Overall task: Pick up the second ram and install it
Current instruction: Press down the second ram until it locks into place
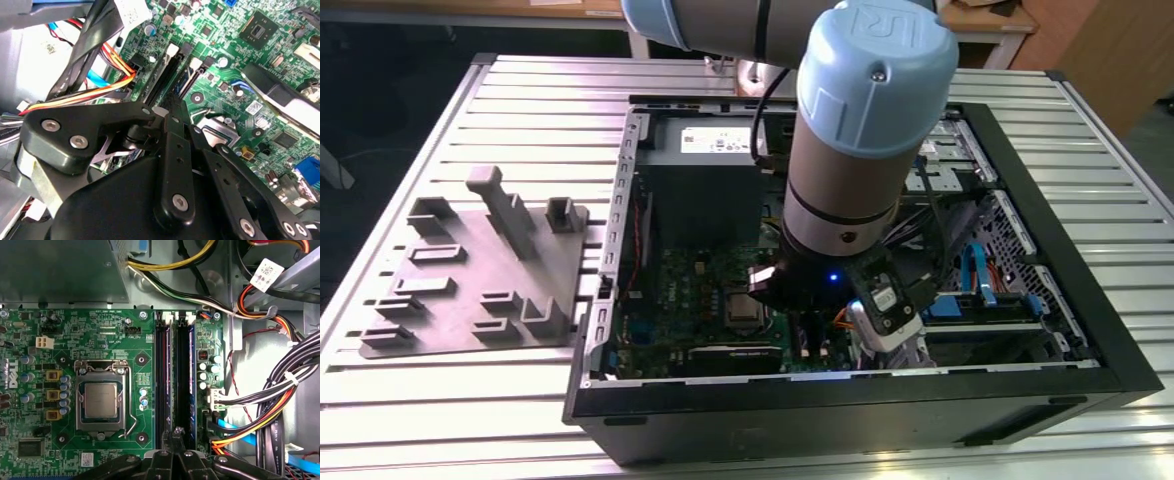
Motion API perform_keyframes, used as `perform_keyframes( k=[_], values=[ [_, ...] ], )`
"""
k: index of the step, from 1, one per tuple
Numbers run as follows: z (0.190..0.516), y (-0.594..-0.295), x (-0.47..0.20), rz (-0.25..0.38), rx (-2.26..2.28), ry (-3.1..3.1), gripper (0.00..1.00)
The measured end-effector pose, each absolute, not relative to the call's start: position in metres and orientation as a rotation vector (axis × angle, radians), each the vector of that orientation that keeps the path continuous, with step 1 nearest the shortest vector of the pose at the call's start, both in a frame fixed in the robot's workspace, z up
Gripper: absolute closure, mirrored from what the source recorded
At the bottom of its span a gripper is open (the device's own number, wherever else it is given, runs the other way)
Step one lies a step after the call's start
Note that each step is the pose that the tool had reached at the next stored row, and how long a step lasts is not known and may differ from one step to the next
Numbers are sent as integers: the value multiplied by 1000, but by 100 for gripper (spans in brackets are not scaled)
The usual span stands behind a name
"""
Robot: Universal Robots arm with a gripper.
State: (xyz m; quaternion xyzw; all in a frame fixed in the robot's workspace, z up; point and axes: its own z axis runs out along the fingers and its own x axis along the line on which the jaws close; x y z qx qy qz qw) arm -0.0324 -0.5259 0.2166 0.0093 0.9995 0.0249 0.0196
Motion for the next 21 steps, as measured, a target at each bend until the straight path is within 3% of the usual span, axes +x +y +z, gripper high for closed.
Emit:
perform_keyframes(
  k=[10,21],
  values=[
    [217,-526,-32,80,29,3101,90],
    [242,-526,-32,77,29,3101,90]
  ],
)
